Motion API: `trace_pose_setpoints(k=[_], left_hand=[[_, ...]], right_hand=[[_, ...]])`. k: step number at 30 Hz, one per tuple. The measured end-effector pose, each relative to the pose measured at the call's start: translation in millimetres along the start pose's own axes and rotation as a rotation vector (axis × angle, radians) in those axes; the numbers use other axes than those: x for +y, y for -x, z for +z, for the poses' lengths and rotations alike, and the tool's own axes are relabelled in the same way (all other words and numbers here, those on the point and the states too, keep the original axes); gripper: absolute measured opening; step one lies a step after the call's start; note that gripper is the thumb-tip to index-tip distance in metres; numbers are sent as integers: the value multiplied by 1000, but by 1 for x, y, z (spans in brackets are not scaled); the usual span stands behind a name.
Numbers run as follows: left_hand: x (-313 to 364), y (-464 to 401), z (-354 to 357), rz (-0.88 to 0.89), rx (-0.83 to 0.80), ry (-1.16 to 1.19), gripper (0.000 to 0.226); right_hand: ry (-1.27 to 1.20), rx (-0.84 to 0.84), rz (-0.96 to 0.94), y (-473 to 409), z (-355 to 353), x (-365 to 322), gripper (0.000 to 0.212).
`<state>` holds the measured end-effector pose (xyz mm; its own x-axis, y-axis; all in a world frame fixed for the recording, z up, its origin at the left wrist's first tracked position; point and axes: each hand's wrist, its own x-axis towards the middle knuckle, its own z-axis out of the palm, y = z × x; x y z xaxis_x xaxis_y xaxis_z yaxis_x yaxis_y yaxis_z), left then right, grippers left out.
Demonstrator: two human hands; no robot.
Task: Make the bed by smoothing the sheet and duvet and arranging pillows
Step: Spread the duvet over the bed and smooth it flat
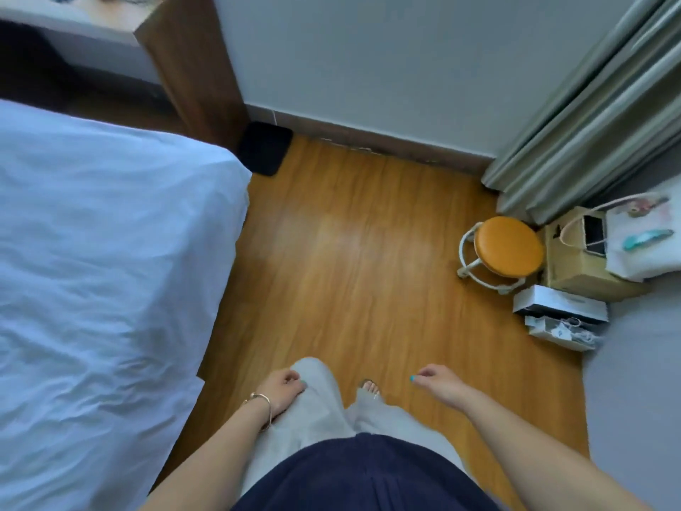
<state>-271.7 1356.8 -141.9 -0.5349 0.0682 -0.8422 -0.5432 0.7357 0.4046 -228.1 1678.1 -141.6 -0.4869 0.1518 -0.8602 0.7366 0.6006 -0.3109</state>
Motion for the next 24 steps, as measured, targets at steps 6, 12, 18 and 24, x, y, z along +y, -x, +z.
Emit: trace_pose_setpoints(k=[6, 12, 18, 24], left_hand=[[76, -78, -57, -54, -23, 79, 26], [151, -178, -189, -61, 76, 226, 20], [217, -242, -297, -109, 87, 245, 13], [281, -307, -360, -145, -99, 125, 29]], right_hand=[[181, -95, 28, -96, -84, -103, 27], [337, -237, 48, -176, -127, -242, 47], [432, -170, -110, -245, -205, -425, 53], [759, -279, -181, -332, -254, -557, 54]])
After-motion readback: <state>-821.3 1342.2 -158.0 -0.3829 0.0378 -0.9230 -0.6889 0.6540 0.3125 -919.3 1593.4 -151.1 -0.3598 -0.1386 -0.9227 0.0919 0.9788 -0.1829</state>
